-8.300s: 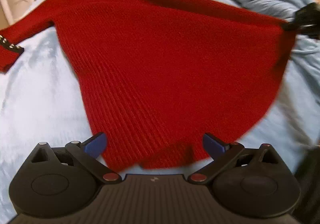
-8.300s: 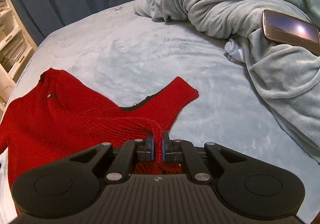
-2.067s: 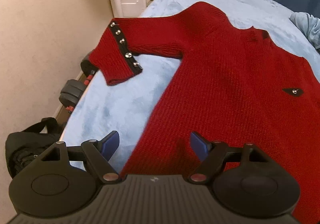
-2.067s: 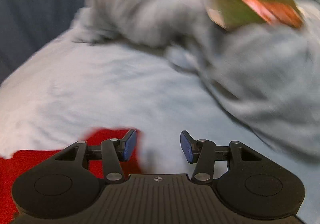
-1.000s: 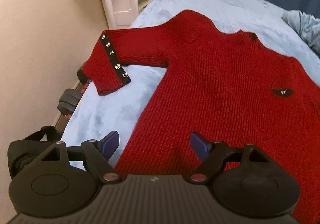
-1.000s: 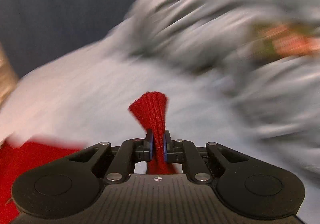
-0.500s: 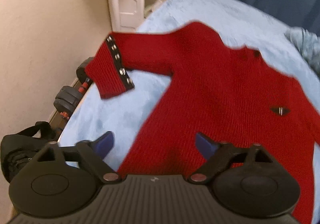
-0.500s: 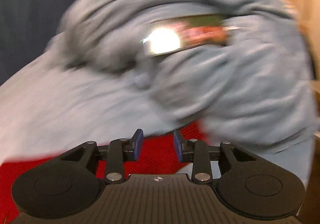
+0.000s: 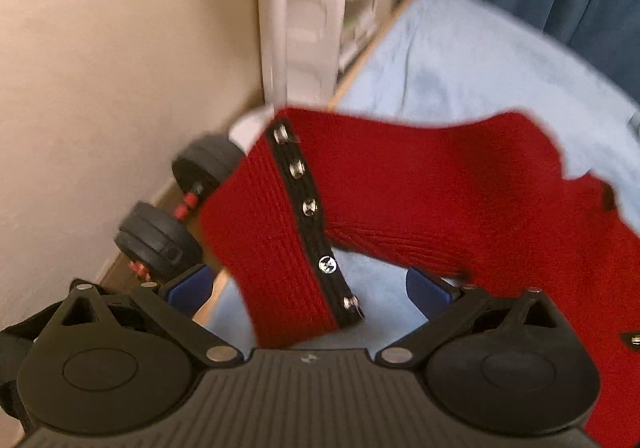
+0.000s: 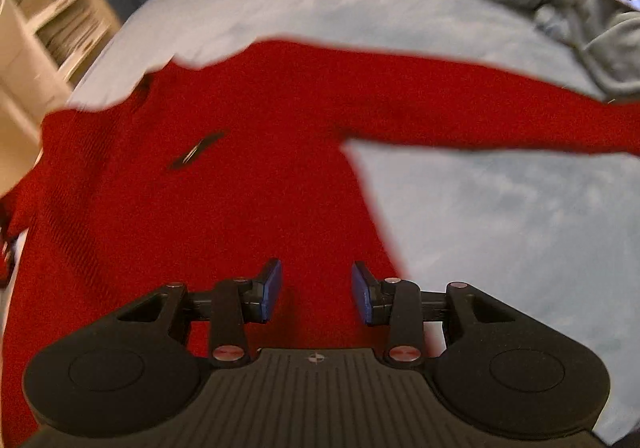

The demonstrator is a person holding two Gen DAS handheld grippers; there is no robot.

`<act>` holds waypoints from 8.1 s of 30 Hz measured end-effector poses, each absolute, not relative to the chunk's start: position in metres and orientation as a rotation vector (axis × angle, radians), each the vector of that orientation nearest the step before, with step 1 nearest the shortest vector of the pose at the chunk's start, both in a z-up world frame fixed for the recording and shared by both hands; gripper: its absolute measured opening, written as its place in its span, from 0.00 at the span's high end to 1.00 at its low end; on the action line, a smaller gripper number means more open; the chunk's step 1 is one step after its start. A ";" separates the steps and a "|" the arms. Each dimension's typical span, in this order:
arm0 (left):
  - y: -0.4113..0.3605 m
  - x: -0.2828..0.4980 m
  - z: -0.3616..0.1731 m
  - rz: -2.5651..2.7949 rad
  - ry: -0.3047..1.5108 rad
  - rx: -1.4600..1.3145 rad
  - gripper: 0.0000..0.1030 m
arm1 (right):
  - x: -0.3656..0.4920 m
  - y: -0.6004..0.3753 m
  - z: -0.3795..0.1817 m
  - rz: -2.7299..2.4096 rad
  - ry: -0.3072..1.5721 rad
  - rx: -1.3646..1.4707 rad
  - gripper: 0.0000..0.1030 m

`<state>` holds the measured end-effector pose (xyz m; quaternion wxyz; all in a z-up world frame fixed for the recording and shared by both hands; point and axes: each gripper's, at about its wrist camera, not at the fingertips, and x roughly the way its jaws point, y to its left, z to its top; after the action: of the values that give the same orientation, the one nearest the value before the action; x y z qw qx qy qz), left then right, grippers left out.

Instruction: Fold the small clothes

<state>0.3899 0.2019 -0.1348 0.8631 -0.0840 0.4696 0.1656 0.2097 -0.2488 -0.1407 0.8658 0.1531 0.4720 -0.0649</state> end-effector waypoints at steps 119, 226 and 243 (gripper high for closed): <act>0.113 0.458 -0.155 0.045 0.821 -0.185 0.74 | 0.384 -0.253 -0.167 0.006 0.754 0.112 0.97; -0.043 0.199 -0.079 0.277 1.055 0.114 0.00 | 0.225 -0.592 -0.216 -0.576 0.559 0.961 0.44; 0.115 0.194 -0.072 0.468 1.013 -0.091 0.00 | 0.376 -0.183 -0.036 0.116 0.450 0.121 0.87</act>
<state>0.1937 0.1147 -0.0724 0.8473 -0.0432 0.4805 0.2221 0.3759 -0.1825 -0.0359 0.9714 0.0597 0.2228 0.0573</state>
